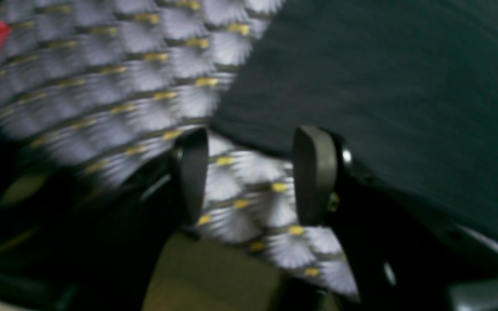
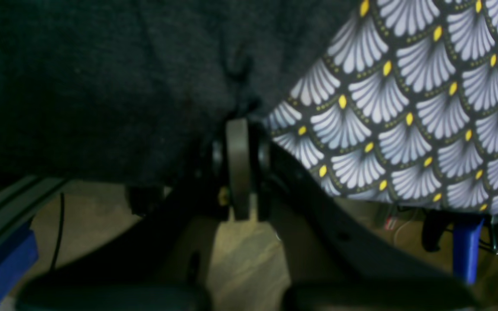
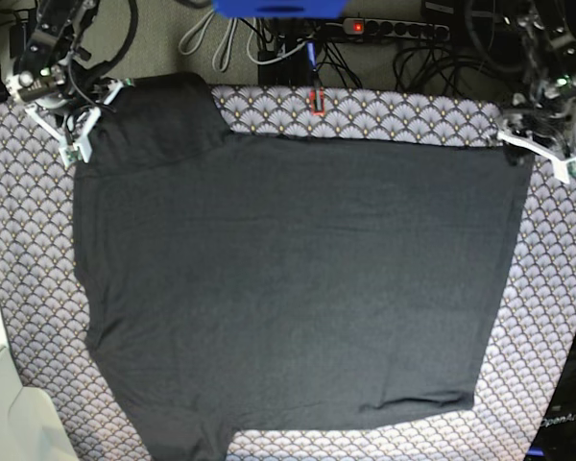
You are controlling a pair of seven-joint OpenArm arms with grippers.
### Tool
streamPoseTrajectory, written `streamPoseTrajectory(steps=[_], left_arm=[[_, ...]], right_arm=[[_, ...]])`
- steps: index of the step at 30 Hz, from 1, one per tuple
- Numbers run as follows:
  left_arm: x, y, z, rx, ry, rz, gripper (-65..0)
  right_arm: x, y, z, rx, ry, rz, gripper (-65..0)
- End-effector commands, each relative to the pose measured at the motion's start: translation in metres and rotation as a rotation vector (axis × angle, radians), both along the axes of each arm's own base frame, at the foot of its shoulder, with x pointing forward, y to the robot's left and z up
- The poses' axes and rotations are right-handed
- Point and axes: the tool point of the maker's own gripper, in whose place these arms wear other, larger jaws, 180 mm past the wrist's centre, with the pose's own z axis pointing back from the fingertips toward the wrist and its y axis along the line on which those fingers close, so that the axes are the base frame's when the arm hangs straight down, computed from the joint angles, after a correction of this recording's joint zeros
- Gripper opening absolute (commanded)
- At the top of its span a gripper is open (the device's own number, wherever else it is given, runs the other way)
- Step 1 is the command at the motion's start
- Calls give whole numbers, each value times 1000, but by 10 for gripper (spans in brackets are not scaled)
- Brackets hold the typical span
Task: Fold the T-shirt properly
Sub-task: 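Move the left gripper to the opposite shoulder corner and grasp it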
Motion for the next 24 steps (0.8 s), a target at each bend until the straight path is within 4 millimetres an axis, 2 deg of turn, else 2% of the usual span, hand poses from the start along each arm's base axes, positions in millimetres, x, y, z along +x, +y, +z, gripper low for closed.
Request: streamPoseTrajectory(steps=[1, 6, 12, 16, 24], left_arm=[[6, 19, 16, 38, -50, 30, -342], [6, 29, 9, 18, -49, 39, -342], [16, 29, 14, 19, -70, 39, -342], [21, 31, 4, -10, -62, 55, -342], [17, 33, -18, -43, -45, 84, -342]], right_arm=[[2, -3, 4, -11, -11, 6, -649], [-1, -4, -2, -5, 8, 3, -649], [-5, -2, -11, 15, 34, -4, -649], [-5, -2, -12, 16, 34, -4, -649], [-8, -2, -12, 16, 38, -4, -649]])
